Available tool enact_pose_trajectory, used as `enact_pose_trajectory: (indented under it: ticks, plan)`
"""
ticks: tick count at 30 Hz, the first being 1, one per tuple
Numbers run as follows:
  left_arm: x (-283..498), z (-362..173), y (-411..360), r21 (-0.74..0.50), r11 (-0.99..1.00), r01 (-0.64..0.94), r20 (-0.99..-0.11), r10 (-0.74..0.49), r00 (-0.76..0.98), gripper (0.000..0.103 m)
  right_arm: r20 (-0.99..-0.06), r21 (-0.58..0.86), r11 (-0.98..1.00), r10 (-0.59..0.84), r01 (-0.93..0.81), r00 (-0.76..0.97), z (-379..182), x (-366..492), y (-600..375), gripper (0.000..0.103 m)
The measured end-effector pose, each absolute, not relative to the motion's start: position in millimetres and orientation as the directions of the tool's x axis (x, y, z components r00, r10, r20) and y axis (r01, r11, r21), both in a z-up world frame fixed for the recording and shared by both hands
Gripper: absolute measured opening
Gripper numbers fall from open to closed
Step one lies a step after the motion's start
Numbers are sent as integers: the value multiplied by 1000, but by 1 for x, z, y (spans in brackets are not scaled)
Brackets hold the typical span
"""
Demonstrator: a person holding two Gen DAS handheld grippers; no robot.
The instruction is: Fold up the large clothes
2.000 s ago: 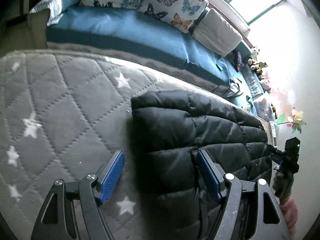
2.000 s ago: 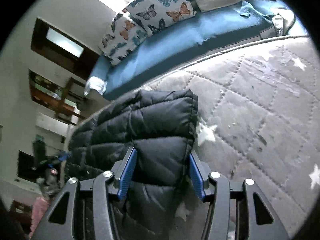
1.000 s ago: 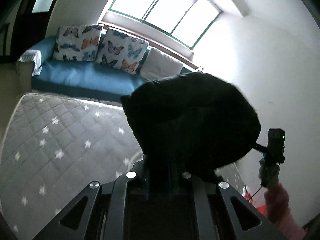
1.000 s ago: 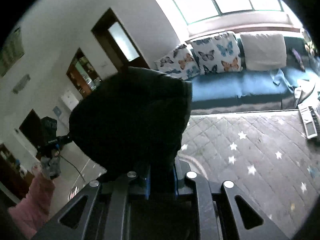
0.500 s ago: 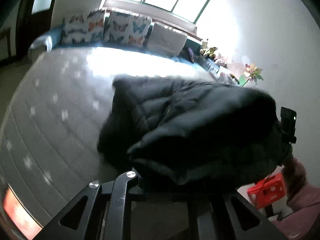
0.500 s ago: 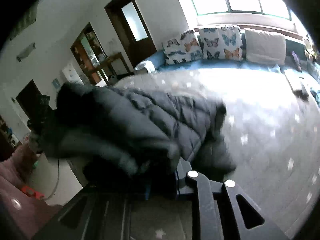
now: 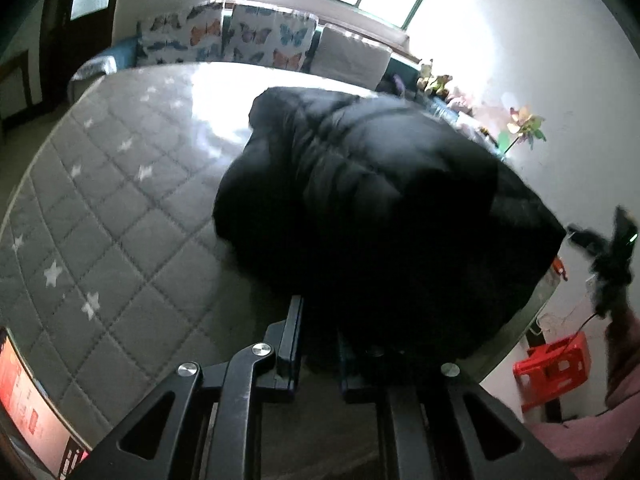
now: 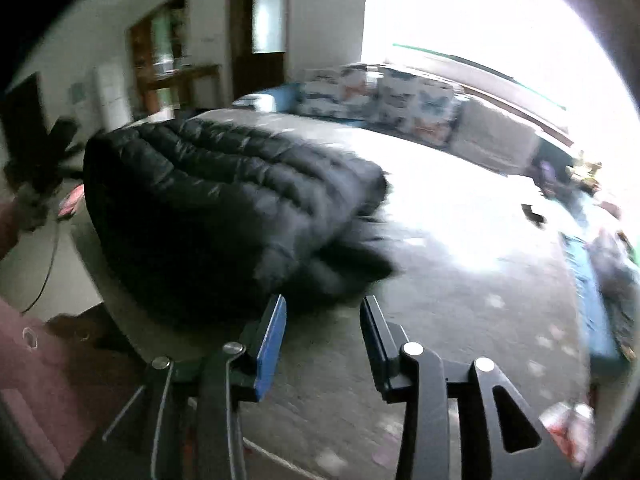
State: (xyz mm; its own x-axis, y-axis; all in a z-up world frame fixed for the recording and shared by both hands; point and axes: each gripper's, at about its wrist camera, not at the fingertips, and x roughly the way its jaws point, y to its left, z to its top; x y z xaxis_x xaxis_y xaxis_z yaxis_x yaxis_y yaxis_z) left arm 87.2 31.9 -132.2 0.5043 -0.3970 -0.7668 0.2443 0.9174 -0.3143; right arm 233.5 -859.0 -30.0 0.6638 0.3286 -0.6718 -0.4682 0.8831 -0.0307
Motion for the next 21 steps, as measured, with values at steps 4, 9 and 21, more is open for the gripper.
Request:
enact_pose_trajectory:
  ticks: [4, 9, 21]
  plan:
    - [86, -126, 52, -319, 930, 180, -791, -367, 489, 14, -630, -85, 904, 277, -419, 726, 16, 244, -846, 50]
    - [69, -74, 78, -321, 940, 117, -784, -333, 525, 15, -593, -32, 882, 362, -470, 719, 39, 294, -777, 65]
    - [177, 37, -2, -448, 863, 234, -695, -500, 517, 16, -826, 60, 948, 223, -313, 518, -49, 425, -718, 65]
